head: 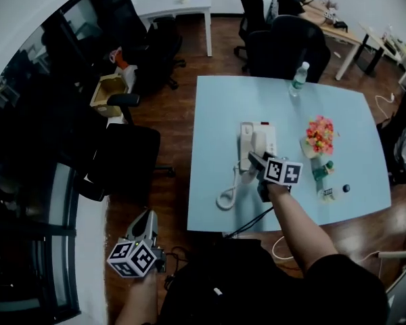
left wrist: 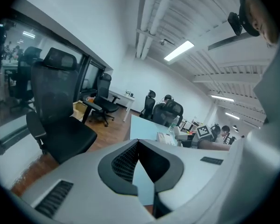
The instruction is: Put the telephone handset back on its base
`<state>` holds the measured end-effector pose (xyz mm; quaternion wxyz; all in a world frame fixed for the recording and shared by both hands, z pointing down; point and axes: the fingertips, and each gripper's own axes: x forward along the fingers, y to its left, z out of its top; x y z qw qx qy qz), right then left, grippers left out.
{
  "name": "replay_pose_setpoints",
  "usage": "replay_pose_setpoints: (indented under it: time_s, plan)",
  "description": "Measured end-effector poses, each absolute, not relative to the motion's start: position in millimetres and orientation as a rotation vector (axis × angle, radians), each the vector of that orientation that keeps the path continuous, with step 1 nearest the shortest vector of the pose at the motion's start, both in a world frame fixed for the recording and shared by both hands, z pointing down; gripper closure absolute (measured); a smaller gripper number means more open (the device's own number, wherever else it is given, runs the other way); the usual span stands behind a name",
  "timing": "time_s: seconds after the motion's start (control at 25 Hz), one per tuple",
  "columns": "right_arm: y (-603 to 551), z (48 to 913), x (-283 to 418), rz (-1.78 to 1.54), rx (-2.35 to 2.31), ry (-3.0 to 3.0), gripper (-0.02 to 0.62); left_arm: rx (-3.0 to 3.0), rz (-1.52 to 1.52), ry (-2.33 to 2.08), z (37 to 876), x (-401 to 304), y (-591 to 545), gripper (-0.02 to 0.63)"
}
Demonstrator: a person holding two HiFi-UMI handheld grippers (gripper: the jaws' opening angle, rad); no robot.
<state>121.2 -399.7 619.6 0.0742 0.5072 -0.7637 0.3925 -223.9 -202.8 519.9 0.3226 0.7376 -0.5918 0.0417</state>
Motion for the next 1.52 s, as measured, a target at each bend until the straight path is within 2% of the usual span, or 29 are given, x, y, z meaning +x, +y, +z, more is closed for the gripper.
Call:
replay_pose_setpoints:
  time_s: [0.36, 0.76, 0.88, 1.0, 1.32, 1.36, 1.4, 1.44, 1.48, 1.52]
  plan:
    - [-474.4, 667.4, 121.1, 1.095, 1.543, -2.039, 0.353, 1.934, 0.168, -1.511, 531.1, -186.0, -243.4, 0.606]
    - [-495.2, 692.5, 120.0, 1.162, 1.52, -1.96, 0.35, 2.013, 0.198, -1.406, 529.5, -128.9, -308.6, 0.606]
    - [-498.0, 691.0, 120.0, 1.098, 1.529, -1.968, 0.336, 2.011, 0.201, -1.405, 529.1, -127.1, -312.0, 0.606]
    - [-499.1, 686.7, 119.7, 1.019, 1.513, -1.986, 0.273, 1.994, 0.208, -1.414, 532.8, -131.5, -308.8, 0.606]
    - [-476.3, 661.3, 125.6, 1.035, 1.511, -2.078, 0.274, 1.994, 0.217, -1.408, 533.8, -141.2, -294.0, 0.606]
    - [-471.9, 652.4, 120.8, 1.095, 1.499, -2.146, 0.302, 1.999, 0.217, -1.404, 533.3, -141.8, -291.8, 0.606]
    - [-465.5, 639.7, 114.4, 1.194, 1.478, -2.244, 0.365, 2.001, 0.214, -1.394, 533.6, -142.2, -289.1, 0.606]
    - [-455.9, 623.6, 107.7, 1.325, 1.448, -2.356, 0.47, 1.994, 0.199, -1.374, 534.7, -142.2, -285.4, 0.606]
    - [-442.7, 607.1, 102.5, 1.455, 1.414, -2.455, 0.545, 1.974, 0.167, -1.343, 536.6, -142.1, -280.5, 0.606]
    - [-425.9, 593.5, 99.3, 1.541, 1.381, -2.52, 0.592, 1.937, 0.117, -1.302, 539.5, -142.1, -274.2, 0.606]
